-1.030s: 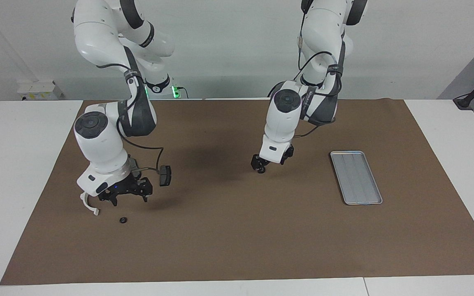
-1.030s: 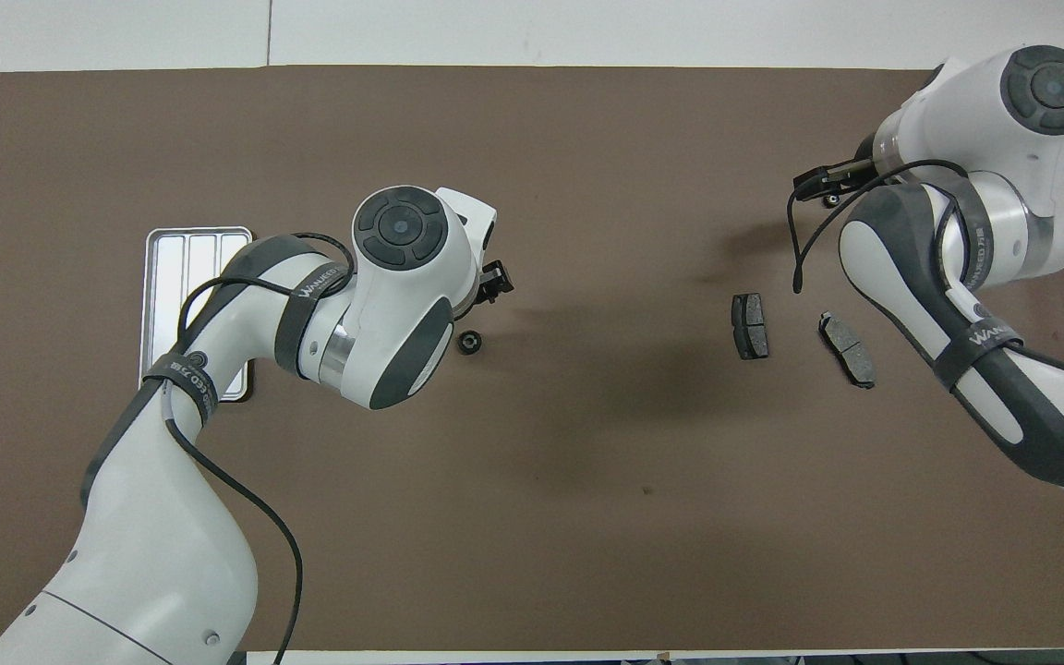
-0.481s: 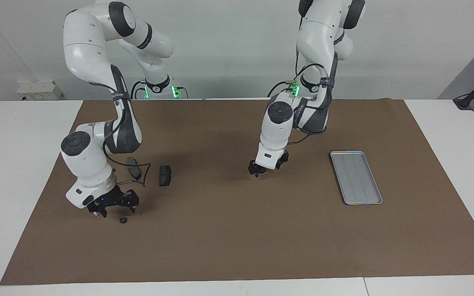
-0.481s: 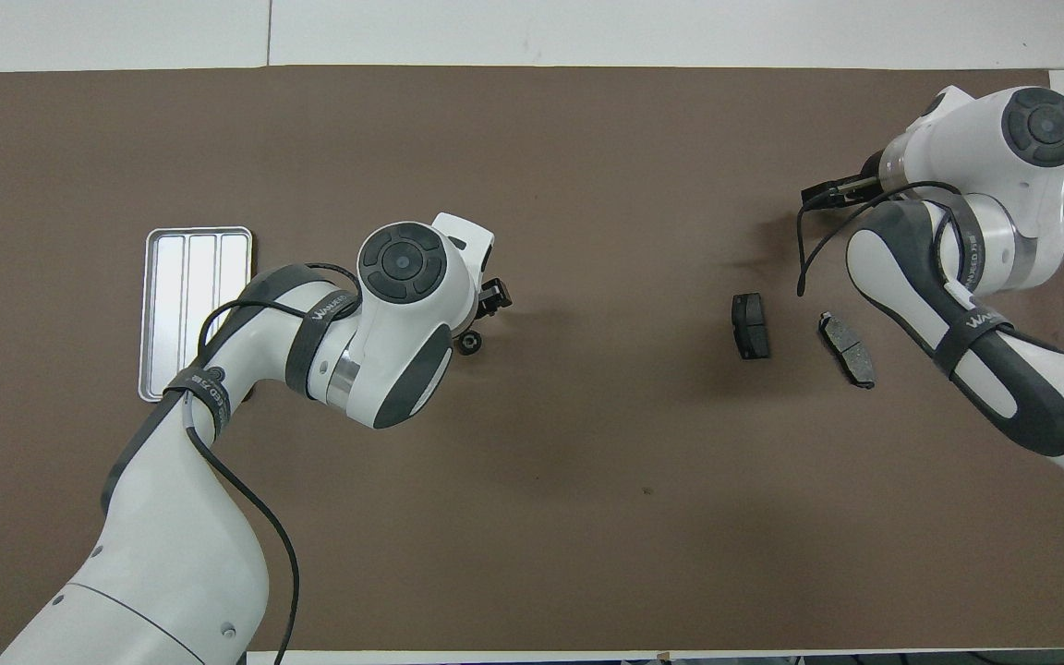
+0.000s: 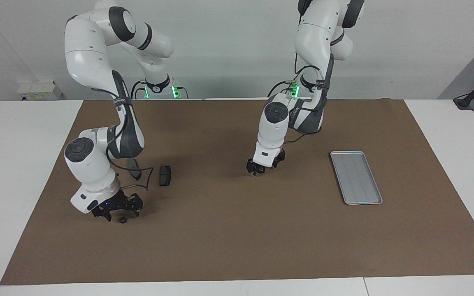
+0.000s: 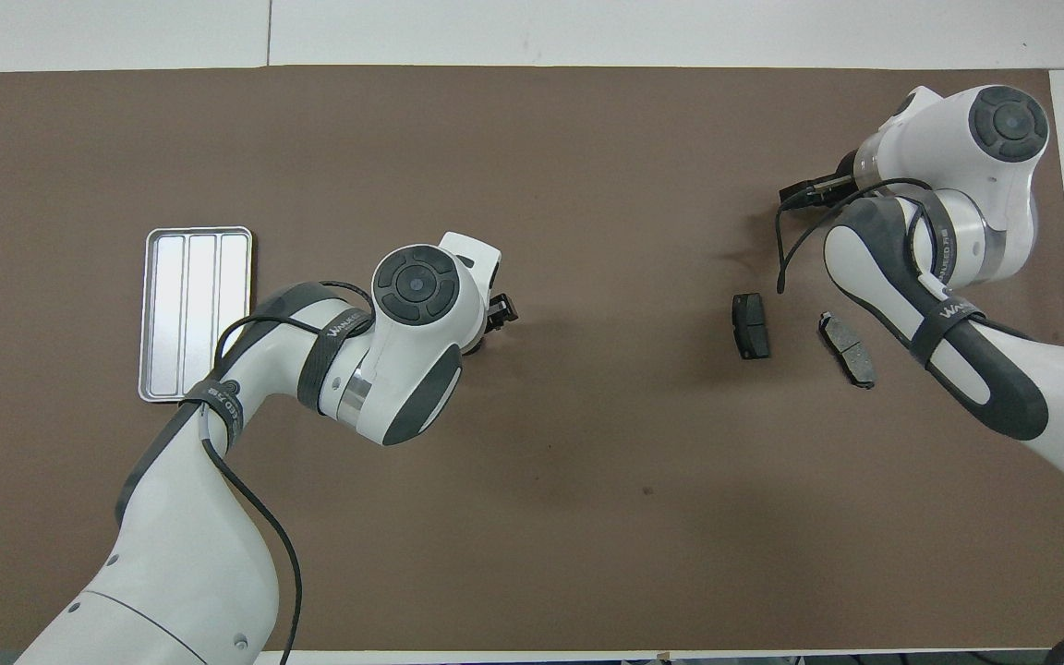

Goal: Pick bearing gear from pile to tray

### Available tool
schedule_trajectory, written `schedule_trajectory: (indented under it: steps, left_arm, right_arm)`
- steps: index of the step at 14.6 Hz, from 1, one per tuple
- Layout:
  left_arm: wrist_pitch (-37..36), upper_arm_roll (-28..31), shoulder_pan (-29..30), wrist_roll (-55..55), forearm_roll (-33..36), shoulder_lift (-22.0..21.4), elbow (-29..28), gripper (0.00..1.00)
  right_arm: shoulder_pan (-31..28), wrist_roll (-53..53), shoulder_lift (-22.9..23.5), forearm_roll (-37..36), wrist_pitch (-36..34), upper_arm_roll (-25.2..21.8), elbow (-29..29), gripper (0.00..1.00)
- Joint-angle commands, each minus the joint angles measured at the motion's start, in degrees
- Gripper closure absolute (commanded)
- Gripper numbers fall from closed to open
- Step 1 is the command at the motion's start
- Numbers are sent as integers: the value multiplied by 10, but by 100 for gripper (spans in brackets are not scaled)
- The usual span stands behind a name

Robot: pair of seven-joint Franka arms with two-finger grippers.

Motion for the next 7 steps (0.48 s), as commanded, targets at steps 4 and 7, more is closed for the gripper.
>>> schedule_trajectory:
  steps: [4,7]
  left_arm:
    - [26,9,-14,-18,5,-16,-28,12]
    - [26,10,-14,-17,5,-16,-32,13]
  right_arm:
    - [-7,-5,24,-14,-7,3,30,0]
    - [-6,-4,24,-13,-28,3,32,5]
